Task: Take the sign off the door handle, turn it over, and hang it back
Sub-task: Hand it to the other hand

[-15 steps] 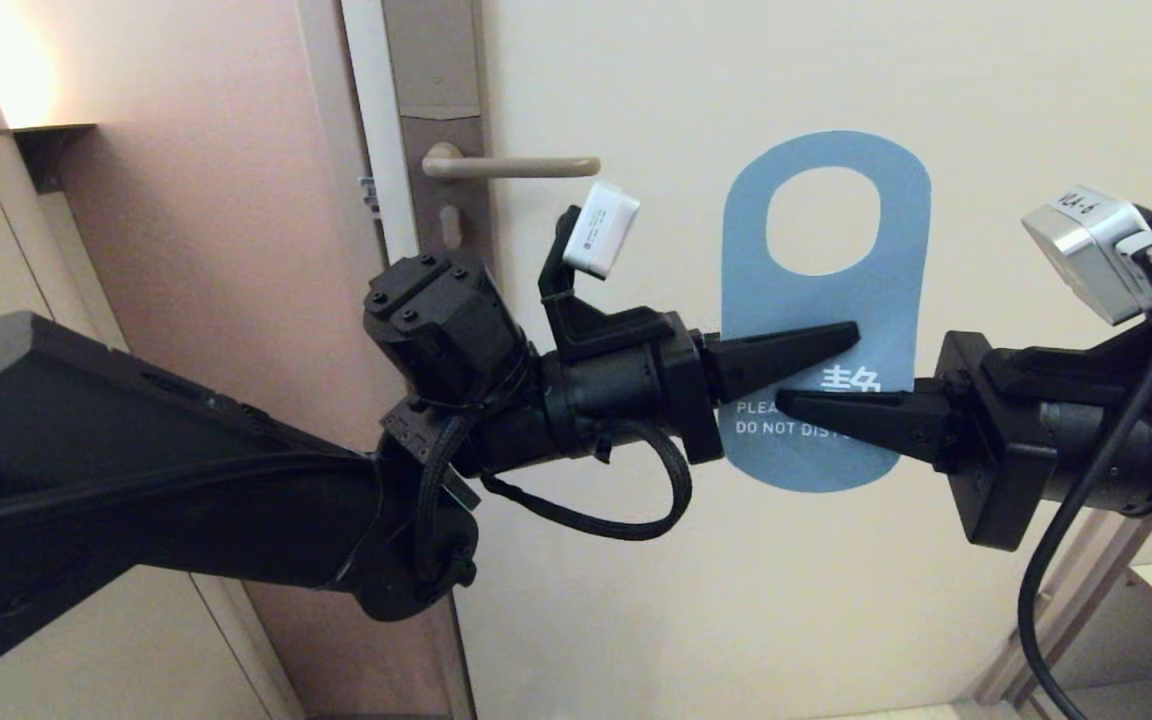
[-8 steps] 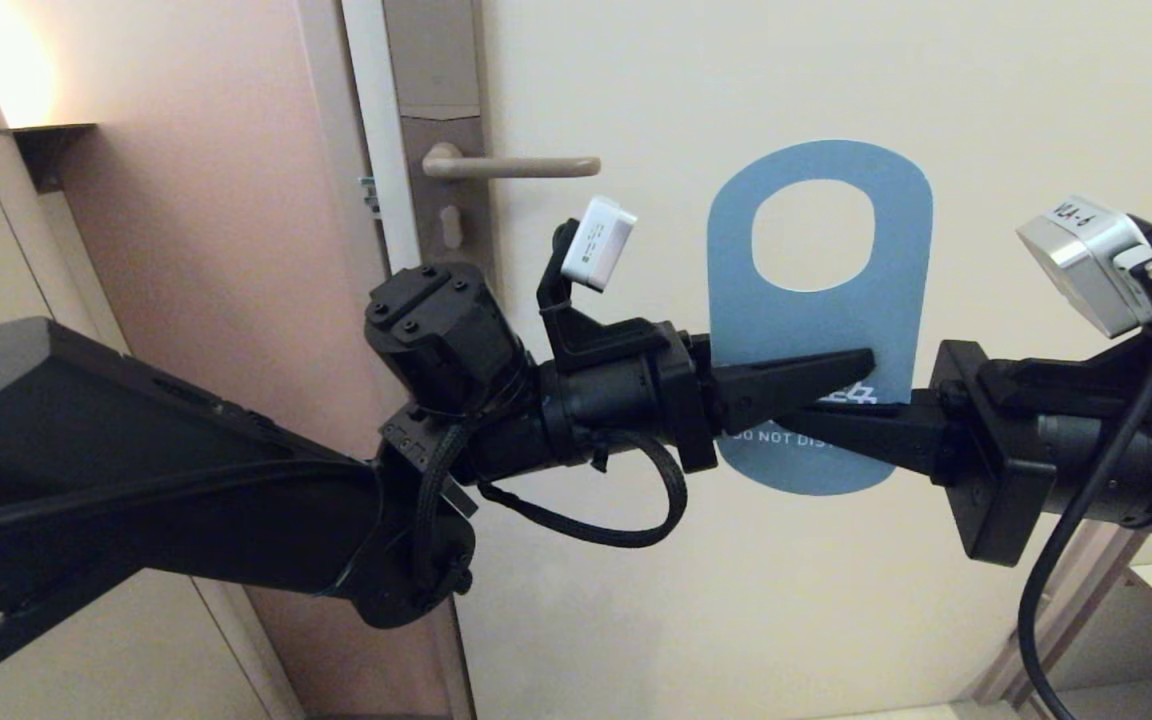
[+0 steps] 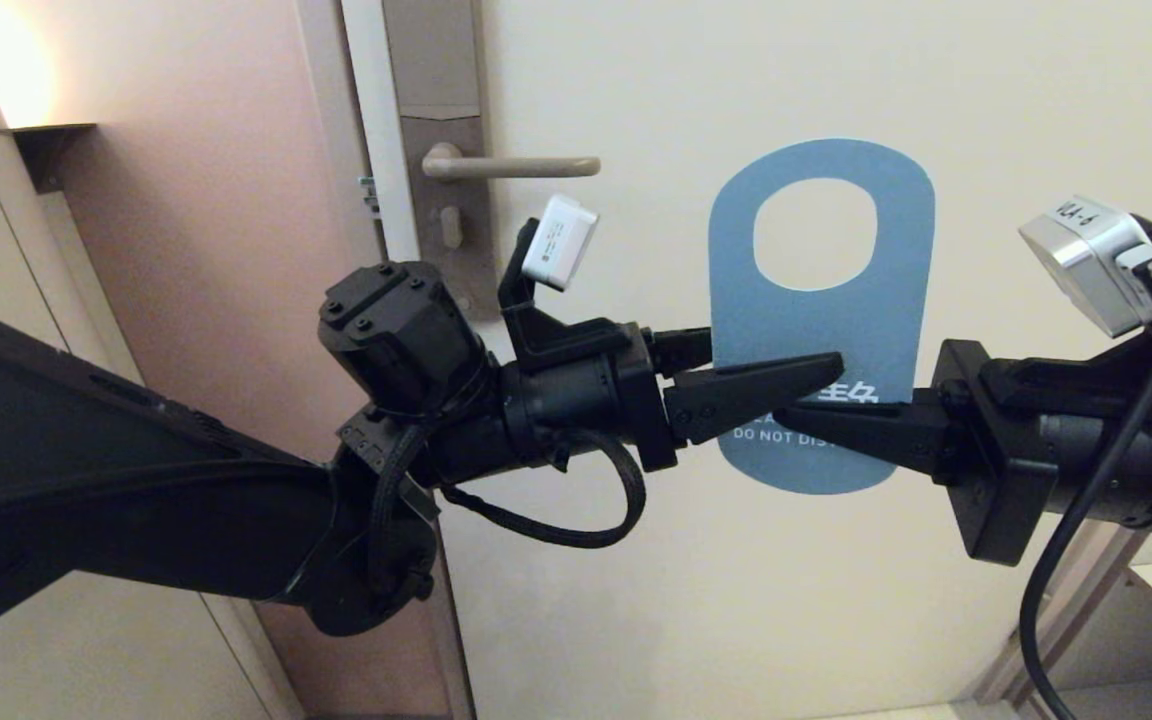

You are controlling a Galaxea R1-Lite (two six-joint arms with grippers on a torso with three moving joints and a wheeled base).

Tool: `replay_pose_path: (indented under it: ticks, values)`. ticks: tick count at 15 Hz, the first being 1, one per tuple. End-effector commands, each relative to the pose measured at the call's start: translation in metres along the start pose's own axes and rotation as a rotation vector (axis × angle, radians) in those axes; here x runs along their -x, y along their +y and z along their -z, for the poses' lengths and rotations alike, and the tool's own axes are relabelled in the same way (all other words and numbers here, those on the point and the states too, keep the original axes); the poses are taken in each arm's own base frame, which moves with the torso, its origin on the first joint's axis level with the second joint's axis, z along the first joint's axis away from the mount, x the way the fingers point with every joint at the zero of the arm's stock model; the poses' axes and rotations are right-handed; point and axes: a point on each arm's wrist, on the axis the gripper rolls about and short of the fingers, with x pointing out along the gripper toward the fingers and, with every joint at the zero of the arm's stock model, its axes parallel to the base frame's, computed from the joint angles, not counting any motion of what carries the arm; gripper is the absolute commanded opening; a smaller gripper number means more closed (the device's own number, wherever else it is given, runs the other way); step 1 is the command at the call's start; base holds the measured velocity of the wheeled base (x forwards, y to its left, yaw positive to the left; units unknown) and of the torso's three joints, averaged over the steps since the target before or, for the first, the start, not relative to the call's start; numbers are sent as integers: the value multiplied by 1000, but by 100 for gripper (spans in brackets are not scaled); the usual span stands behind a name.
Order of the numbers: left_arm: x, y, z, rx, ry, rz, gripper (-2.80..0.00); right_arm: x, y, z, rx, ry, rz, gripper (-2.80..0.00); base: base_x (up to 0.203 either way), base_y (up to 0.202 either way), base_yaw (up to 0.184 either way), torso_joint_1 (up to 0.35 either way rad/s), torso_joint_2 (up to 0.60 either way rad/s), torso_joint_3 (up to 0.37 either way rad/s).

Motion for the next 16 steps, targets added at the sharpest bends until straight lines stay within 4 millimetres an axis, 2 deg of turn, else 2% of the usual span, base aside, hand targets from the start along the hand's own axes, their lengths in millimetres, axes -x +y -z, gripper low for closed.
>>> replay_pose_path:
  ticks: [1,7,12,16]
  values:
    - [5,-4,-5,-7,-7,1,0,0,0,0,1,-1,-4,-280,0,0,0,0,0,0]
    - [20,-19,-7,7,4,-14,0,0,0,3,-5,7,-3,-280,0,0,0,0,0,0]
    - [42,-30,-19,-13,-13,-53,0,1,0,7,-12,16,1,-280,0,0,0,0,0,0]
    - [57,-43,-19,-45,-7,-73,0,1,1,9,-16,21,4,-280,0,0,0,0,0,0]
